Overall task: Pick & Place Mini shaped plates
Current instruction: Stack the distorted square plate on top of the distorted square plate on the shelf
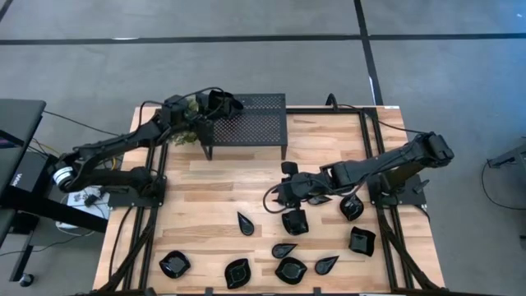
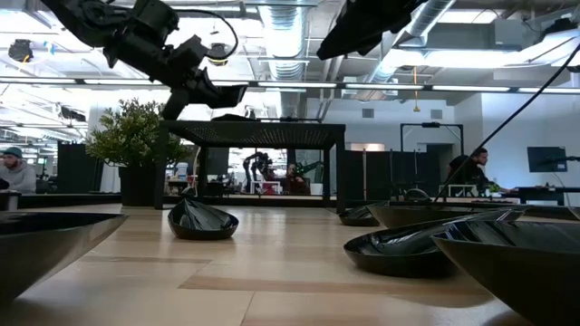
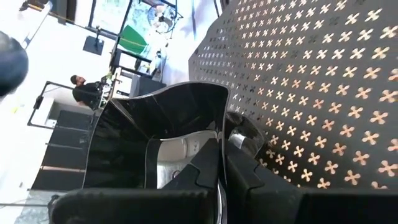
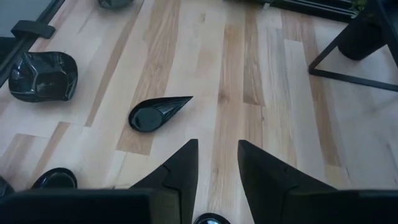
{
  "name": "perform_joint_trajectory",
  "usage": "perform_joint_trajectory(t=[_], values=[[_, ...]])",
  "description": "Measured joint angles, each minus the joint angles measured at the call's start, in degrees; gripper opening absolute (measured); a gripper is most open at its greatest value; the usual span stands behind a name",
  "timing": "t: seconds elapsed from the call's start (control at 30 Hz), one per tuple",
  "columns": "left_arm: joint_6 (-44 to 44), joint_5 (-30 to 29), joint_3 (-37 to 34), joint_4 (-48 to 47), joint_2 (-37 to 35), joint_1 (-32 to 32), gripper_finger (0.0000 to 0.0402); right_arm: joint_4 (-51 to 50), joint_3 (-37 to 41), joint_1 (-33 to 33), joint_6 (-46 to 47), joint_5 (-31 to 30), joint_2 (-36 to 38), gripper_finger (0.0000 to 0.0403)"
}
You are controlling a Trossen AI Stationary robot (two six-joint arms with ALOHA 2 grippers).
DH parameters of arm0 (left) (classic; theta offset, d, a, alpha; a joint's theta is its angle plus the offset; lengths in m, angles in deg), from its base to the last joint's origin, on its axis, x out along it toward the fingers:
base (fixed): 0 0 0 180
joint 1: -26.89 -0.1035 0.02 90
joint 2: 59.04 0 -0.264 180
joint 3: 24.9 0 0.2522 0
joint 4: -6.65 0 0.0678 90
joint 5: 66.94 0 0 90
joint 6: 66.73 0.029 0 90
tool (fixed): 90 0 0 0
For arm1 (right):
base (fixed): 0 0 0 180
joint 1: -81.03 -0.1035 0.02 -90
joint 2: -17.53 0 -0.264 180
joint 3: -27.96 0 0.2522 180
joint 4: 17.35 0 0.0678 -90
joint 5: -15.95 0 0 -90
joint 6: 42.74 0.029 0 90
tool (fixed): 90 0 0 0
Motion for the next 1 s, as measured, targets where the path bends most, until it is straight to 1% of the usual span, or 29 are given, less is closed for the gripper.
perform_joint_trajectory(t=[0.1,0.2,0.3,0.33,0.47,0.57,0.67,0.7,0.77,0.83,0.97,1.0], values=[[-1.7,0.3,-0.2,-0.4,-2.5,2.1,0.0007,0.0,0.0,-0.3,0.1,0.0,0.0,0.0107],[-6.2,0.4,0.6,0.0,-6.0,4.5,0.0007,0.0,0.0,-0.6,0.4,0.0,0.0,0.0107],[-7.2,-1.3,1.6,0.8,-9.0,6.2,0.0007,0.0,0.0,-0.8,0.6,0.0,0.0,0.0107],[-7.6,-2.1,1.8,1.8,-9.5,6.6,0.0007,0.0,0.0,-0.8,0.6,0.0,0.0,0.0107],[-12.0,-2.1,1.8,2.1,-9.6,6.8,0.0007,0.7,0.0,-0.8,0.6,0.0,-0.1,0.0107],[-15.3,-2.1,1.8,2.1,-9.0,6.8,0.0007,3.8,0.0,-0.4,2.2,0.0,-0.6,0.0107],[-19.8,-2.3,1.8,2.2,-9.5,8.5,0.0007,9.4,-0.2,0.8,4.9,0.0,-2.2,0.0107],[-21.5,-2.2,1.8,2.1,-10.1,9.3,0.0007,9.8,0.0,1.2,4.9,-0.2,-2.6,0.0107],[-24.9,-2.3,1.8,2.2,-11.7,11.5,0.0008,15.0,-0.1,2.8,2.3,-1.3,-4.5,0.0107],[-27.1,-3.4,1.8,2.3,-13.5,13.8,0.0007,18.4,0.0,4.4,-1.8,-6.1,-5.8,0.0107],[-28.5,-8.2,1.8,1.4,-17.5,17.5,0.0007,32.8,-0.3,9.9,-8.7,-21.4,-8.2,0.0097],[-28.6,-9.1,1.9,1.0,-18.4,18.3,0.0008,35.4,-1.1,11.7,-10.2,-23.4,-8.6,0.0090]])
